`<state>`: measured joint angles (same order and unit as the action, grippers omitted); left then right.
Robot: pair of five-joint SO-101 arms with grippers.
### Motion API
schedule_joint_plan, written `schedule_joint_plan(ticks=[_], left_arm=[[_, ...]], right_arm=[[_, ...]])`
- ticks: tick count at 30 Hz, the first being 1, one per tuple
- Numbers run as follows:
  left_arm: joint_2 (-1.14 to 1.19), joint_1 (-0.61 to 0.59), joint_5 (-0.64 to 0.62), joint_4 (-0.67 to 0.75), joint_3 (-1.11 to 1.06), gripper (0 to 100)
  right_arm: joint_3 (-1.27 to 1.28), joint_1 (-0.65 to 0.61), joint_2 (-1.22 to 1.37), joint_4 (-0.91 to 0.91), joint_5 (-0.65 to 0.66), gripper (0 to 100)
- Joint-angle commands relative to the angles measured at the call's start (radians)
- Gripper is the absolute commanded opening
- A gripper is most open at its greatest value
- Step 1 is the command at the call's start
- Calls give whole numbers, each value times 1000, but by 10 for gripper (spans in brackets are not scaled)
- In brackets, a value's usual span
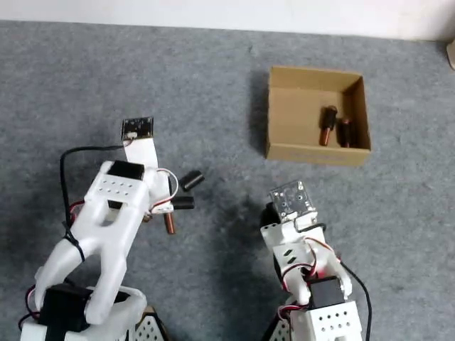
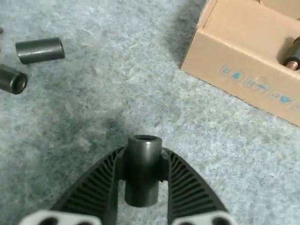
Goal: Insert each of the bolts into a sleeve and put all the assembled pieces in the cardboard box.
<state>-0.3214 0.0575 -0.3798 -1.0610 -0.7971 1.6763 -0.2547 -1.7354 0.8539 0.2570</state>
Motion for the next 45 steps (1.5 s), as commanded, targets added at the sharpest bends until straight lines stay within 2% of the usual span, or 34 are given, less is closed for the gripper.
schedule_joint_plan(ticks=[1,3,7,12,18,29,38,45], left_arm=[[-2,5,46,20,1,251],[-2,5,51,14,1,296],[-2,-38,60,15,4,276],[-2,-150,242,17,5,266],[-1,-193,311,14,-2,266],[-1,-154,316,26,-59,270],[1,-154,316,273,-194,267],[1,-154,316,285,-203,266]], right_arm=[[59,12,4,-31,-2,5],[59,12,4,-31,-2,5],[59,12,4,-31,-2,5],[59,12,4,-31,-2,5],[59,12,4,-31,-2,5],[59,12,4,-30,-2,5],[59,12,4,-30,-2,5],[59,12,4,-30,-2,5]])
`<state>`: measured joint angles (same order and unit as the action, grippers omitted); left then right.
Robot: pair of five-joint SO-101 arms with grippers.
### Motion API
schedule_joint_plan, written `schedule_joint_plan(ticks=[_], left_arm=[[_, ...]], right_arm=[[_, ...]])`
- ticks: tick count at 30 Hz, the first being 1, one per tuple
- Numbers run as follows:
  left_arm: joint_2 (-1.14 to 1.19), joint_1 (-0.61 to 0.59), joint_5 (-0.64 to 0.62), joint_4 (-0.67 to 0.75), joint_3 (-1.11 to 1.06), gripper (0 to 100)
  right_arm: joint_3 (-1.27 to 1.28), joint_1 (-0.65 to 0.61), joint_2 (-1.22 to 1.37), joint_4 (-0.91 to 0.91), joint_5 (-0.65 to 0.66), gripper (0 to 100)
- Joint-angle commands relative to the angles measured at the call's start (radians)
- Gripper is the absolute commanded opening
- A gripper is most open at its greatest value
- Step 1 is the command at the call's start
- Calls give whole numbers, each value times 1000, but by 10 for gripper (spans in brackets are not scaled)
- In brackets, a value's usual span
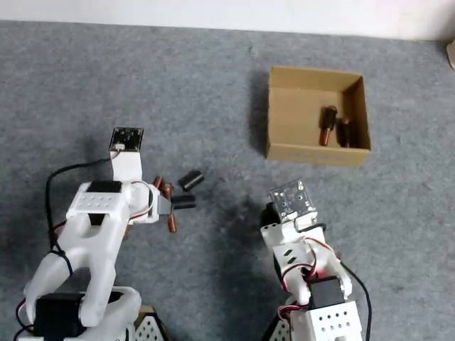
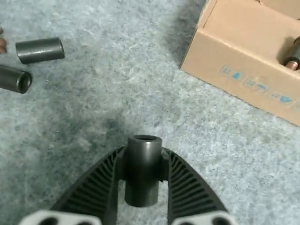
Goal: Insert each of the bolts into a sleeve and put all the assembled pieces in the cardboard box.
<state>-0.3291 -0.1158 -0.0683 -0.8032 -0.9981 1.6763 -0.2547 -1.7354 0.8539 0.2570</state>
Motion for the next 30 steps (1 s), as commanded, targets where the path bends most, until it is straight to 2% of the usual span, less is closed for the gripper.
schedule_joint_plan(ticks=[1,3,8,10,13,27,30], left_arm=[[8,19,5,28,-2,265],[8,19,5,28,-7,229],[8,19,5,26,-8,0],[8,19,5,11,-18,30],[8,24,5,-3,-25,2],[-5,28,-3,-17,51,5],[-5,22,-60,-17,113,5]], right_arm=[[59,12,4,-30,-2,5],[59,12,4,-30,-2,5],[59,12,4,-30,-2,5],[59,12,4,-30,-2,5],[59,12,4,-30,-2,5],[59,12,4,-31,-2,5],[59,12,4,-31,-2,5]])
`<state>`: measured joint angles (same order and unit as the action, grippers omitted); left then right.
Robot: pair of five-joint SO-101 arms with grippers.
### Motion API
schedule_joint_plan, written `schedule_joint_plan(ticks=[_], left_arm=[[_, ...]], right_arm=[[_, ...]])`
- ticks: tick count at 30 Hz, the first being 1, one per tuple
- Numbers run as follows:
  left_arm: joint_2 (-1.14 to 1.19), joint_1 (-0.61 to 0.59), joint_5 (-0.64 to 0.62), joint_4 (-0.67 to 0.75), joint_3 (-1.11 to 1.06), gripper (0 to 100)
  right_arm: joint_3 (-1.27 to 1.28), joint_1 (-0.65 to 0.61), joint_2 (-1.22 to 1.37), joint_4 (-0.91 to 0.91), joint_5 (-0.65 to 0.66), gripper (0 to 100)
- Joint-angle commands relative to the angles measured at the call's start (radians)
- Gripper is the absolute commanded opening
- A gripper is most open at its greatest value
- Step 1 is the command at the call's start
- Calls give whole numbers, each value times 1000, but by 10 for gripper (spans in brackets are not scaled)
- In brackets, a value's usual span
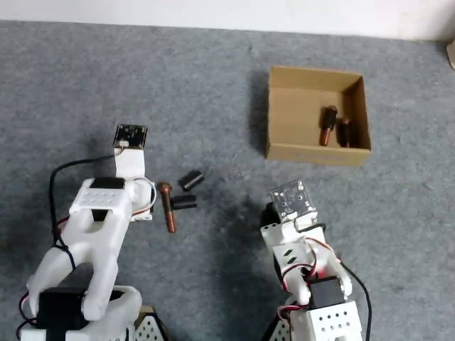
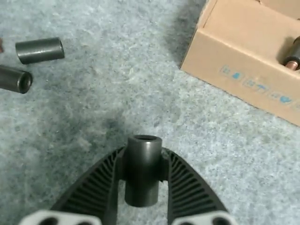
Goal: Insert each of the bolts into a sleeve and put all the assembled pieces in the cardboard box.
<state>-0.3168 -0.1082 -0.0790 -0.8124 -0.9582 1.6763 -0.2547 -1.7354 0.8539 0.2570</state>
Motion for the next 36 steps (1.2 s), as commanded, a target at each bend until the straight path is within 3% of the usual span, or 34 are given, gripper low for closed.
schedule_joint_plan(ticks=[1,8,17,19,21,27,30,33,36], left_arm=[[-18,13,-87,-8,88,5],[-18,15,-330,-8,165,5],[-18,15,-318,-49,179,5],[-18,22,-150,-112,194,5],[-18,41,100,-201,217,5],[-18,41,1028,-506,311,5],[-16,39,1384,-707,363,5],[-16,42,1537,-876,403,5],[-16,39,1544,-898,433,5]], right_arm=[[59,12,4,-31,-2,5],[59,12,4,-33,-2,5],[59,12,4,-33,-2,5],[59,12,4,-33,-2,5],[59,12,4,-33,-2,5],[59,12,4,-33,-2,5],[59,13,4,-33,-2,5],[59,13,4,-35,-2,5],[59,13,4,-35,-2,5]])
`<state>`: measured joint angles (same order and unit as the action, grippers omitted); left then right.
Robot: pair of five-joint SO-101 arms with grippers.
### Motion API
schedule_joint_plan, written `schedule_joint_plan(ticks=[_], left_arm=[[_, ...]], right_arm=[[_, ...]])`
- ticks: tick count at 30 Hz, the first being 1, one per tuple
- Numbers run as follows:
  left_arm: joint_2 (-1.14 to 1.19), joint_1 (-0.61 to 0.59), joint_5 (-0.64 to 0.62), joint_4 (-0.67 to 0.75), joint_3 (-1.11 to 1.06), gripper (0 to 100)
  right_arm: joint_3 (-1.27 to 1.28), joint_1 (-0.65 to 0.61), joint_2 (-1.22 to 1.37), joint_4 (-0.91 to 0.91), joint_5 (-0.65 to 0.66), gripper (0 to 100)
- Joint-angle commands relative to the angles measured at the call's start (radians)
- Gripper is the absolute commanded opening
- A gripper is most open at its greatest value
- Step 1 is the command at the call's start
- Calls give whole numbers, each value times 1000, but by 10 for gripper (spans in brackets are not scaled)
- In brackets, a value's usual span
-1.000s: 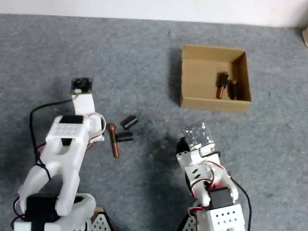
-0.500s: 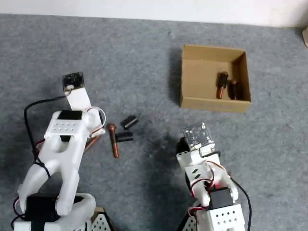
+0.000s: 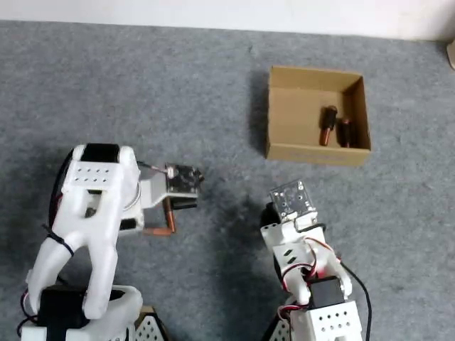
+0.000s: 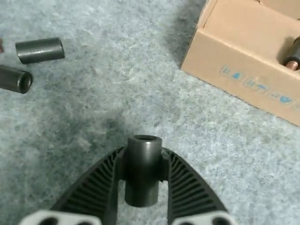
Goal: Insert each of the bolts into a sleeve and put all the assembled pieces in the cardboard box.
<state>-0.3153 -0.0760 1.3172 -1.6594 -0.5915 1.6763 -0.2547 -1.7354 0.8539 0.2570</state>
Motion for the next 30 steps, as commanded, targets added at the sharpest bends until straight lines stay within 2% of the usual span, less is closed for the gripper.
schedule_joint_plan(ticks=[1,11,17,20,23,25,27,30], left_arm=[[-18,5,147,-51,68,5],[-10,12,152,-52,13,8],[-16,10,147,-58,12,183],[-13,18,147,-58,12,164],[-10,44,135,-58,12,102],[-10,73,18,-52,12,51],[-10,119,-158,-51,12,15],[-18,174,-491,-20,12,11]], right_arm=[[59,13,4,-35,-2,5],[59,13,4,-35,-2,5],[59,13,4,-35,-2,5],[59,13,4,-35,-2,5],[59,13,4,-35,-2,5],[59,13,4,-35,-2,5],[59,13,4,-35,-2,5],[59,13,4,-35,-2,5]])
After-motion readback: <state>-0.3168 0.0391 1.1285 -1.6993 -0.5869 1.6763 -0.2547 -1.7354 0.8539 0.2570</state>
